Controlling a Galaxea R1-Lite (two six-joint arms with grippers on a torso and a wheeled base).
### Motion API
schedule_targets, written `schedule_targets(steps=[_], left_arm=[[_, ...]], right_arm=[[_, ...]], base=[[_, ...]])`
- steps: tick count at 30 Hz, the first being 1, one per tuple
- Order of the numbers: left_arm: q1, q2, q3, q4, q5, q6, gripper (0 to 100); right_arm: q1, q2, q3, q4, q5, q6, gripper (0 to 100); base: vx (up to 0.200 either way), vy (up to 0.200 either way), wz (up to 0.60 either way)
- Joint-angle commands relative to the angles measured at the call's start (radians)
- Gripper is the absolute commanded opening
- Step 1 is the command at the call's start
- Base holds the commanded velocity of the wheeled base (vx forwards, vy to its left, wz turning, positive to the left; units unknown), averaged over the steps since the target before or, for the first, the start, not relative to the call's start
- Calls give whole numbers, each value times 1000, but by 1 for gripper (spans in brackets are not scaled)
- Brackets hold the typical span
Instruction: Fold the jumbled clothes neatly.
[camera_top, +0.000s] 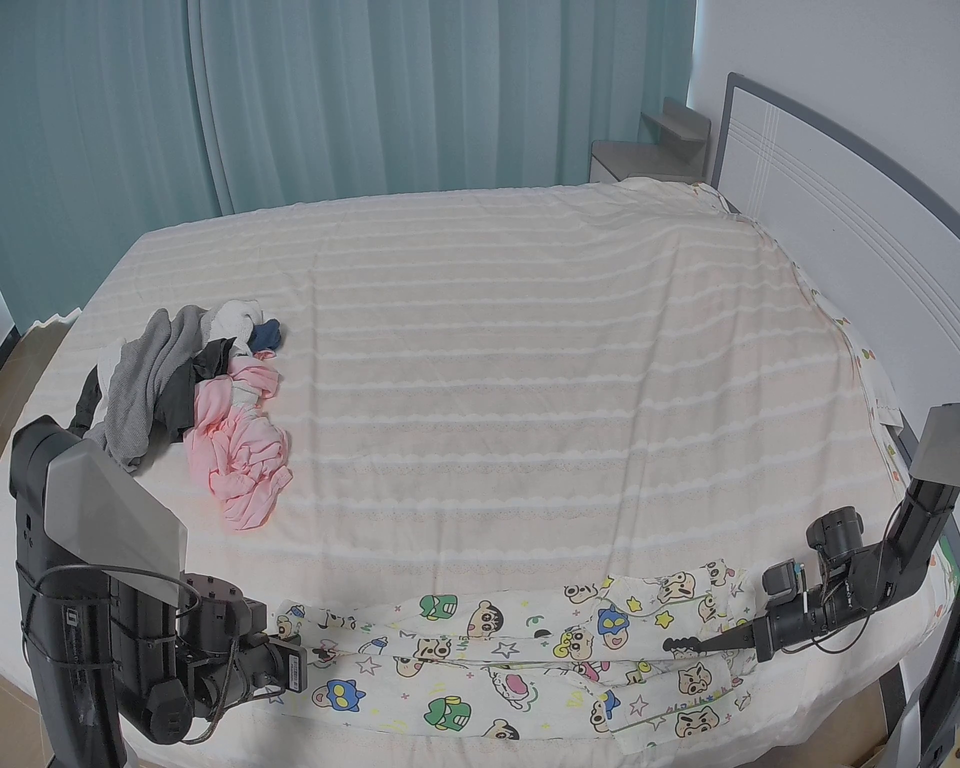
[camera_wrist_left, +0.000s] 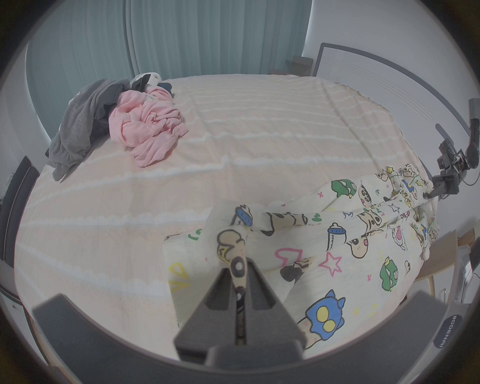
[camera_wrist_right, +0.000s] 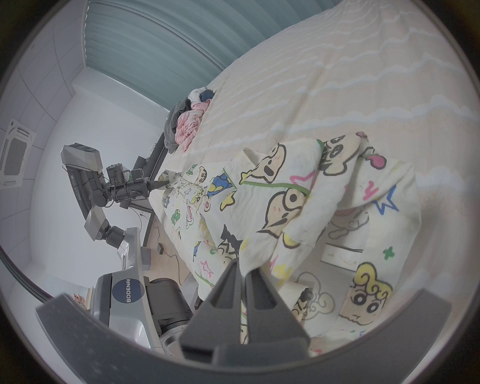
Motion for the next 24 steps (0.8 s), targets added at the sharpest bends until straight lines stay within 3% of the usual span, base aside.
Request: schedule_targets(steps=[1,13,14,16,17,24], left_arm=[[0,27,5,-17,3,-1,0],[-2,50,4,-17,0,-4,0],[-2,51,4,-17,0,-4,0],[-3,56,2,-17,0,-5,0],[-3,57,4,-17,0,-8,100],[-2,56,4,-17,6,-11,100]], right_arm=[[-1,10,6,1,0,0,0],[0,44,40,-4,-26,-16,0],[0,42,40,-4,-27,-16,100],[0,42,38,-2,-43,-16,100],[-1,41,40,-2,-63,-17,100],[-23,4,66,-4,-75,-17,100]], base=[[0,0,0],[0,0,0],[0,0,0],[0,0,0],[0,0,0],[0,0,0]])
